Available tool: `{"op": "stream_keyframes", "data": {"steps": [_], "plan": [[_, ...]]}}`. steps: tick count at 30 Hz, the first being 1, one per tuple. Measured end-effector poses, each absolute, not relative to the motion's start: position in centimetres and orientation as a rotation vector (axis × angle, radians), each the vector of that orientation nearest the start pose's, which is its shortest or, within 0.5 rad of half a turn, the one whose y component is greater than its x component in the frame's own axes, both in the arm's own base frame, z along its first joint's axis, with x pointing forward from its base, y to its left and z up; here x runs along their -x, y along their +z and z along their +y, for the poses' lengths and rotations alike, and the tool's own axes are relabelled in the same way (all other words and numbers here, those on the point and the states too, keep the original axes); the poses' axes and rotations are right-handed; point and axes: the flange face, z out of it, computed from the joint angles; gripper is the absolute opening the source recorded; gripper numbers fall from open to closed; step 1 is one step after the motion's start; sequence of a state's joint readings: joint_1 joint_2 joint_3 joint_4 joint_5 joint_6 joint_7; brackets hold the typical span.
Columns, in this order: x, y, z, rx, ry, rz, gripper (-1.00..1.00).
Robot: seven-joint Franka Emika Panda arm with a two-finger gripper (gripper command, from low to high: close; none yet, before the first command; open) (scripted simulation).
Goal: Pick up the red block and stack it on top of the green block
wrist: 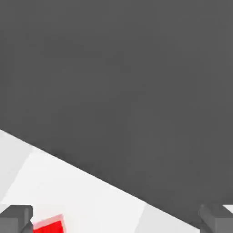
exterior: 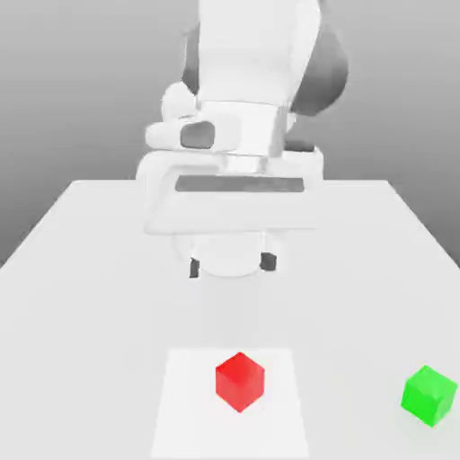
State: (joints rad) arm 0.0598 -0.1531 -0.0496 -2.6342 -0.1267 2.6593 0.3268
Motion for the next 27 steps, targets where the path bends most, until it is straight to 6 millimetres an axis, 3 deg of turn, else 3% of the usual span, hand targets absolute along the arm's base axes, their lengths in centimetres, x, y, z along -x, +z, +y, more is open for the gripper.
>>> {"op": "stream_keyframes", "data": {"steps": [5, 11, 12, 19, 25, 27], "plan": [[-40.4, 22.0, 1.5, 3.146, -0.038, 0.074, 0.0], [-39.8, 15.4, 1.4, 3.141, -0.002, 0.044, 0.0], [-39.7, 14.7, 1.4, 3.141, -0.001, 0.043, -1.0], [-39.7, 14.7, 1.4, 3.141, 0.001, 0.044, -1.0], [-39.7, 20.1, 1.5, 3.141, 0.001, 0.043, -1.0], [-40.2, 21.0, 3.6, 3.141, 0.003, 0.043, -1.0]]}}
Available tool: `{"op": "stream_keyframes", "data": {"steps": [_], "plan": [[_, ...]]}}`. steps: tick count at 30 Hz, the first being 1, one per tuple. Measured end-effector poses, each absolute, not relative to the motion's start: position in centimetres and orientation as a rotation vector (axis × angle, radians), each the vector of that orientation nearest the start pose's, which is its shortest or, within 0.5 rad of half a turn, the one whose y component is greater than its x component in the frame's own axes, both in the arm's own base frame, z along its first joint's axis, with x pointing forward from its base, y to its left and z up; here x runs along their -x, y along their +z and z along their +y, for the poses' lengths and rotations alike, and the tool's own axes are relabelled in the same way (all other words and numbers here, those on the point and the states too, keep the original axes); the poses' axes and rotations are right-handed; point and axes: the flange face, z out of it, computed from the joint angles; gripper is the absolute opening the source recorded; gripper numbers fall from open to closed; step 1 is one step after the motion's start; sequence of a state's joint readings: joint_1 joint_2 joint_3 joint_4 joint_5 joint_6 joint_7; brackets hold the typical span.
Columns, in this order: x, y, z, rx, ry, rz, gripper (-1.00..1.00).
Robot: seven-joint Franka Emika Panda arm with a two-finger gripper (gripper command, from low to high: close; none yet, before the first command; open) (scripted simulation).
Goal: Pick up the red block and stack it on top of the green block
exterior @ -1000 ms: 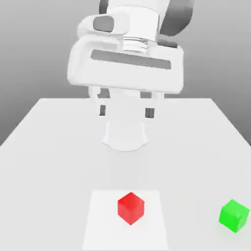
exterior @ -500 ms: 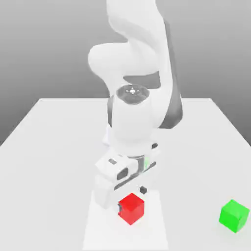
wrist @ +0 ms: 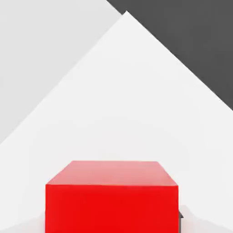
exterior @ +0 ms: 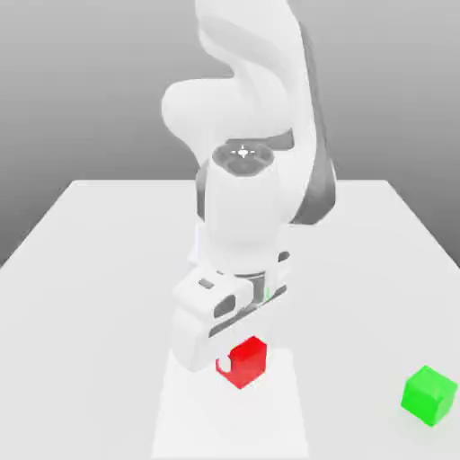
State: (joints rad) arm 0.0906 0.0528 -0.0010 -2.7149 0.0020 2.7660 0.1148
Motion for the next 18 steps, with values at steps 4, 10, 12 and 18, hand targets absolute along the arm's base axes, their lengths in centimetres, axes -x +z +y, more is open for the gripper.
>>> {"op": "stream_keyframes", "data": {"steps": [4, 10, 12, 18], "plan": [[-41.5, 21.8, 8.7, 3.139, 0.005, 0.095, -1.0], [-42.4, 22.9, 16.5, 3.134, 0.005, 0.206, -1.0], [-42.3, 23.3, 19.2, 3.131, 0.005, 0.245, -1.0], [-41.1, 24.2, 27.3, 3.121, 0.001, 0.351, -1.0]]}}
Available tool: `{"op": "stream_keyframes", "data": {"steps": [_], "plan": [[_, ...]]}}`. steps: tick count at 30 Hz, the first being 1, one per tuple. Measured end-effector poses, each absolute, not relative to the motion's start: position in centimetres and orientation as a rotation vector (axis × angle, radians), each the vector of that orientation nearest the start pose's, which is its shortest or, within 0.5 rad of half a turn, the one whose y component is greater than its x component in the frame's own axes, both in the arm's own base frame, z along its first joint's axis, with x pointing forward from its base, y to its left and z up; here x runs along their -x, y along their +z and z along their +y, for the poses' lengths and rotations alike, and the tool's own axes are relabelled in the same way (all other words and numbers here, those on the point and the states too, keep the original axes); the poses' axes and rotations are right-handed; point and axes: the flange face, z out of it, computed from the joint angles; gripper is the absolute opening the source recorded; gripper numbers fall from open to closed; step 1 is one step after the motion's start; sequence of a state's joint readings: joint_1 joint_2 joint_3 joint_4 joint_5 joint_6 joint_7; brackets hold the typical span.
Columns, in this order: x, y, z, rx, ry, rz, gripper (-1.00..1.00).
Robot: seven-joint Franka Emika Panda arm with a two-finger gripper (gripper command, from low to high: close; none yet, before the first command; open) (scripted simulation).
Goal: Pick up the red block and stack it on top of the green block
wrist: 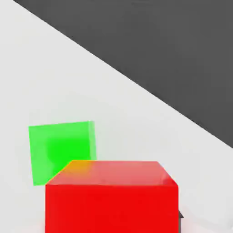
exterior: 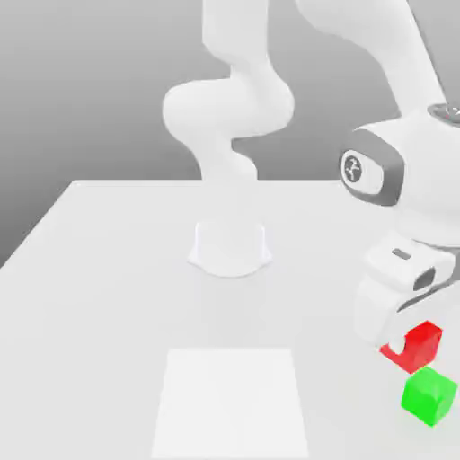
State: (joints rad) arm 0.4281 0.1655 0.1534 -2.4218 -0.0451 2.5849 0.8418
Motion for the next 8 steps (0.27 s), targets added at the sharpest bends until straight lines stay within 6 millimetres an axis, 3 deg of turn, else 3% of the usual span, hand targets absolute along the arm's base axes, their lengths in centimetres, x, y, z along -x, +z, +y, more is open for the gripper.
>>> {"op": "stream_keyframes", "data": {"steps": [4, 5, 8], "plan": [[-41.0, 19.7, 28.3, 3.119, -0.001, 0.364, -1.0], [-40.9, 18.7, 28.3, 3.12, 0.0, 0.363, 1.0], [-40.9, 18.7, 28.3, 3.12, 0.0, 0.363, 1.0]]}}
